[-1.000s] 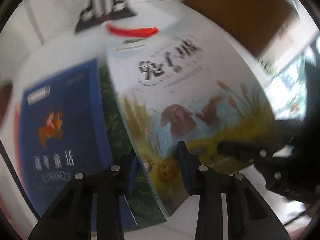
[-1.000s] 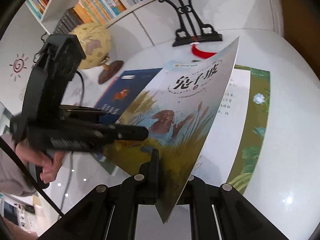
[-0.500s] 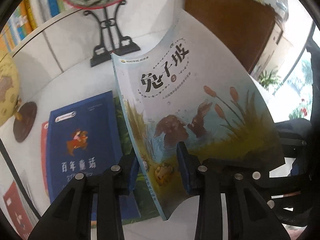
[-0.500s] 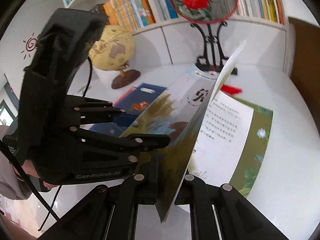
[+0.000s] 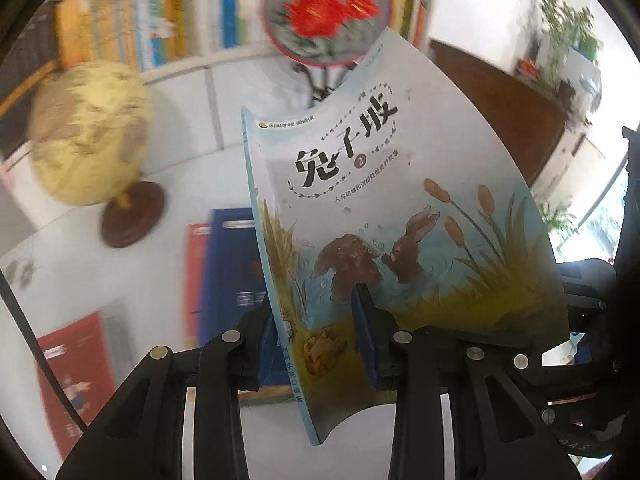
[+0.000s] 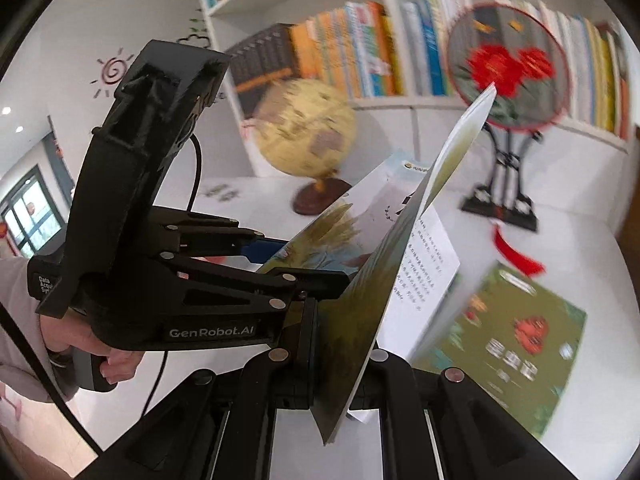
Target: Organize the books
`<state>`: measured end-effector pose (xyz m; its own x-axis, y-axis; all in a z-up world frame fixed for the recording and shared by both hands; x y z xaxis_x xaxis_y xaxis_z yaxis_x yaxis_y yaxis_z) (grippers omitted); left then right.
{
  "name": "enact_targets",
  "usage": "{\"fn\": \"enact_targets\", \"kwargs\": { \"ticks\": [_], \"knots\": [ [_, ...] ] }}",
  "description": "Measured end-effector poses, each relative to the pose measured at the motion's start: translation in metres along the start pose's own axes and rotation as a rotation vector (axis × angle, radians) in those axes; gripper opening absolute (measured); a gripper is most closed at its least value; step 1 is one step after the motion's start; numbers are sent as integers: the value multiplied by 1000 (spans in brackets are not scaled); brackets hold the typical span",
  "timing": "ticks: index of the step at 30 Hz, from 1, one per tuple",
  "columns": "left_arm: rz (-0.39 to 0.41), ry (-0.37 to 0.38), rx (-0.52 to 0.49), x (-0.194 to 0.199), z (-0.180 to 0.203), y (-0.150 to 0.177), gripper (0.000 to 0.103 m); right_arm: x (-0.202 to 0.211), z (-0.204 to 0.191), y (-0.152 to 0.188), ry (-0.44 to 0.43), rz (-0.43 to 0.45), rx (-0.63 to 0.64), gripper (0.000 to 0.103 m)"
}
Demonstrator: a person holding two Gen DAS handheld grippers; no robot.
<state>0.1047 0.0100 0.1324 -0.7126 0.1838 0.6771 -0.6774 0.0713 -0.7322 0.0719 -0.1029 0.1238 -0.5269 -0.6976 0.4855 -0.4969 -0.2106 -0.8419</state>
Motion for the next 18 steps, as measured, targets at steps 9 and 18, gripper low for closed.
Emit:
{"fn": "enact_targets", "kwargs": {
  "ticks": [9, 18],
  "knots": [
    [76, -140, 120, 78, -113, 20, 30, -47, -108, -43, -129, 23, 94, 8],
    [16, -236, 237, 109, -207, 81, 30, -118, -208, -40, -216, -60, 117, 8]
  ]
}}
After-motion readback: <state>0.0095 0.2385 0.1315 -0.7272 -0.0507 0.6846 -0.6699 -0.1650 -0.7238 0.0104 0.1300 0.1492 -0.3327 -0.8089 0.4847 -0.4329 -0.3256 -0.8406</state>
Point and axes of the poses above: each gripper's, at about its wrist camera, not at the fingertips, and x roughly against the way its jaws point, z to its right, y to its underside, the point moved 4 cm from there along -x, roughly the way its jaws point, and after that the axes turned 10 degrees about z, right-handed, at the moved point
